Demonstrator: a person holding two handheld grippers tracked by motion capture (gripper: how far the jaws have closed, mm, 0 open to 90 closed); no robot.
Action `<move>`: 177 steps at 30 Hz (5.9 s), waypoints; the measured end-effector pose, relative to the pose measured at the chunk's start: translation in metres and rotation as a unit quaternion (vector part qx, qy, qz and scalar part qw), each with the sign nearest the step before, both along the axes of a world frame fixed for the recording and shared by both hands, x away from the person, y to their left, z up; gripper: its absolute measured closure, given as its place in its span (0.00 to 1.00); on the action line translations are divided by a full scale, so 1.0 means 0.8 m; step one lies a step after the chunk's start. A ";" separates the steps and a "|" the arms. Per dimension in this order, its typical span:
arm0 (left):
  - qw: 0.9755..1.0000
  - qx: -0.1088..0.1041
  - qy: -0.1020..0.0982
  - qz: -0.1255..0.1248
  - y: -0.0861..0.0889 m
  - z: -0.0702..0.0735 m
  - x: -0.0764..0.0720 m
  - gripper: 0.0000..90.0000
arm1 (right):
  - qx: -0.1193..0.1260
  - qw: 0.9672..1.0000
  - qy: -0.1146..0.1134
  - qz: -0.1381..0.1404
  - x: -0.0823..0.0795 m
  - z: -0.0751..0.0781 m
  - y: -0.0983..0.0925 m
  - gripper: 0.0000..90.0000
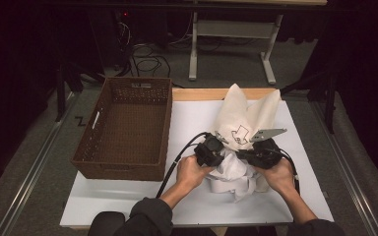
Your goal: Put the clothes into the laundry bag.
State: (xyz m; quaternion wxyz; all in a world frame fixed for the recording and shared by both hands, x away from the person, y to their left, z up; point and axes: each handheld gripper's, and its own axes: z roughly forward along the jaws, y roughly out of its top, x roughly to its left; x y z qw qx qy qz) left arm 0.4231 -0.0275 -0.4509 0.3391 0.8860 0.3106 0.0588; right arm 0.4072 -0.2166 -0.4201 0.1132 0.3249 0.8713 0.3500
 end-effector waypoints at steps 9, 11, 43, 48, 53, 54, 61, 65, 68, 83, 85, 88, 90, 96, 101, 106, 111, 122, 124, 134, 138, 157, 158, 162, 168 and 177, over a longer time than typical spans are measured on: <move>0.998 -0.020 -0.007 0.053 -0.016 -0.010 0.035 0.93 | -0.010 0.999 -0.002 0.030 -0.017 0.016 0.006 0.99; 0.999 -0.012 -0.017 0.050 -0.018 -0.008 0.032 0.89 | -0.026 0.999 0.007 0.020 -0.014 0.005 0.004 0.99; 0.996 0.008 0.004 0.088 0.077 0.024 -0.013 0.56 | -0.059 0.998 0.022 -0.026 0.006 -0.028 -0.019 0.98; 0.995 -0.017 0.014 0.098 0.083 0.029 -0.006 0.56 | -0.059 0.998 0.021 -0.025 0.006 -0.028 -0.020 0.98; 0.995 -0.018 0.017 0.100 0.081 0.035 0.000 0.56 | -0.056 0.998 0.022 -0.027 0.006 -0.028 -0.022 0.98; 0.994 -0.020 0.017 0.103 0.081 0.035 0.002 0.55 | -0.057 0.998 0.023 -0.028 0.006 -0.028 -0.023 0.98; 0.992 -0.046 0.020 0.116 0.087 0.043 0.013 0.53 | -0.055 0.998 0.023 -0.030 0.005 -0.028 -0.028 0.98; 0.991 -0.045 0.016 0.122 0.091 0.051 0.015 0.54 | -0.056 0.998 0.024 -0.031 0.006 -0.030 -0.032 0.98; 0.991 -0.040 0.017 0.126 0.092 0.050 0.017 0.55 | -0.053 0.998 0.025 -0.035 0.005 -0.030 -0.034 0.98; 0.990 0.058 0.063 0.110 0.045 -0.013 0.029 0.66 | -0.047 0.998 0.025 -0.041 0.004 -0.028 -0.041 0.97; 0.991 0.049 0.073 0.104 0.048 -0.017 0.028 0.78 | -0.046 0.998 0.025 -0.040 0.005 -0.028 -0.039 0.97; 0.992 0.046 0.074 0.094 0.053 -0.021 0.020 0.90 | -0.048 0.998 0.027 -0.043 0.005 -0.027 -0.037 0.96; 0.992 0.045 0.074 0.092 0.057 -0.021 0.015 0.92 | -0.044 0.998 0.026 -0.044 0.006 -0.028 -0.035 0.96; 0.995 0.025 0.064 0.079 0.068 -0.024 -0.008 0.93 | -0.056 0.997 0.020 -0.046 0.008 -0.028 -0.026 0.96; 0.995 0.008 0.064 0.070 0.082 -0.033 -0.022 0.93 | -0.073 0.996 0.017 -0.040 0.011 -0.030 -0.014 0.94; 0.996 0.009 0.063 0.070 0.083 -0.037 -0.019 0.93 | -0.072 0.997 0.013 -0.039 0.010 -0.023 -0.009 0.89; 0.995 0.000 0.069 0.072 0.087 -0.041 -0.018 0.93 | -0.057 0.997 -0.008 -0.042 -0.005 -0.006 -0.012 0.81; 0.994 -0.008 0.084 0.072 0.090 -0.048 -0.014 0.93 | -0.050 0.998 -0.032 -0.002 -0.034 0.016 0.010 0.72; 0.994 -0.010 0.082 0.073 0.090 -0.048 -0.015 0.92 | -0.049 0.998 -0.031 0.000 -0.034 0.014 0.014 0.71; 0.993 -0.024 0.087 0.073 0.091 -0.047 -0.016 0.92 | -0.058 0.998 -0.024 0.025 -0.044 0.010 0.036 0.66; 0.993 -0.026 0.088 0.070 0.092 -0.046 -0.017 0.91 | -0.092 0.996 0.001 0.017 -0.029 -0.022 0.051 0.56; 0.995 -0.036 0.075 0.061 0.095 -0.031 -0.027 0.94 | -0.152 0.986 -0.044 -0.059 0.016 -0.045 0.045 0.95; 0.995 -0.034 0.074 0.058 0.095 -0.031 -0.028 0.94 | -0.153 0.985 -0.046 -0.066 0.019 -0.044 0.044 0.95; 0.995 -0.034 0.072 0.058 0.095 -0.031 -0.028 0.94 | -0.151 0.983 -0.046 -0.097 0.033 -0.044 0.040 0.95; 0.995 -0.033 0.076 0.056 0.095 -0.034 -0.028 0.92 | -0.120 0.989 -0.039 -0.073 0.015 -0.036 0.035 0.77; 0.995 -0.027 0.080 0.059 0.093 -0.039 -0.027 0.92 | -0.051 0.997 -0.038 -0.047 -0.022 -0.004 0.004 0.67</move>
